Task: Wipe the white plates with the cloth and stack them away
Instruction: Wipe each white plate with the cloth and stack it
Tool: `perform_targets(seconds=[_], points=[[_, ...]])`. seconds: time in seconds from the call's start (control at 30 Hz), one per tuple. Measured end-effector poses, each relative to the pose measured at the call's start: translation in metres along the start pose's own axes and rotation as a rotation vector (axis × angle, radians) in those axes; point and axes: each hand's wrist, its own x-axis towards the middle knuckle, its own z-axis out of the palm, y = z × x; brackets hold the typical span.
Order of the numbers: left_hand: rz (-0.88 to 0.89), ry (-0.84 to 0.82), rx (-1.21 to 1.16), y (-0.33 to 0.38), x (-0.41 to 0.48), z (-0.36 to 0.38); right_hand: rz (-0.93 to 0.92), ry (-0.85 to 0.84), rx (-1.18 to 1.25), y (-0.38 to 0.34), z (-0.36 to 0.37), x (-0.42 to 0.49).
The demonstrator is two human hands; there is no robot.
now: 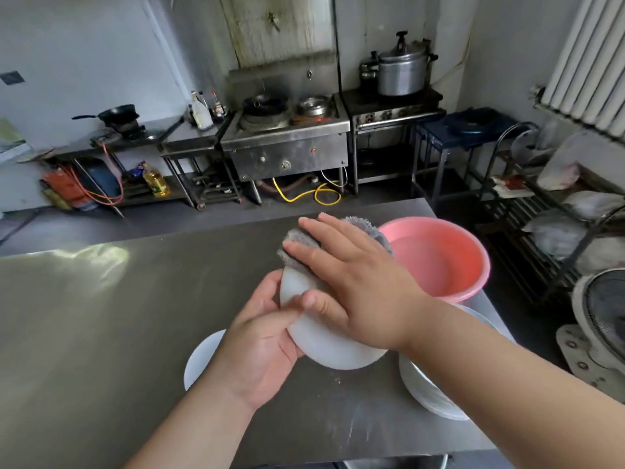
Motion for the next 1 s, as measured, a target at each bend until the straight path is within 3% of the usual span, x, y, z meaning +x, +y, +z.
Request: perform_targets(seconds=[0.17,0.37,0.47,0.57,0.77,0.87,1.0], points=[[0.026,0.055,0.023,0.014,-0.001,-0.002,0.179,0.081,0.097,0.017,-0.013,-0.004],[0.029,-0.037,0.06,0.009,-0.002,0.005,-0.054,0.052,-0.059,-0.005,-0.011,0.0],[0.061,-0.007,0.031,0.015,-0.003,0.002,0.113,0.159,0.085,0.006,-0.015,-0.007],[0.061,0.043,-0.019,0.023,-0.004,-0.005,0.31,0.143,0.271,0.009,-0.01,-0.026],[0.013,-0.041,0.017,0.027,-0.007,-0.001,0.125,0.129,0.266,0.02,-0.036,-0.01],[0.072,-0.013,-0.013,0.037,-0.008,-0.004,0.179,0.229,0.343,0.023,-0.036,-0.018],[0.112,0.045,-0.027,0.042,-0.009,-0.009,0.194,0.264,0.261,-0.002,0.004,-0.055]])
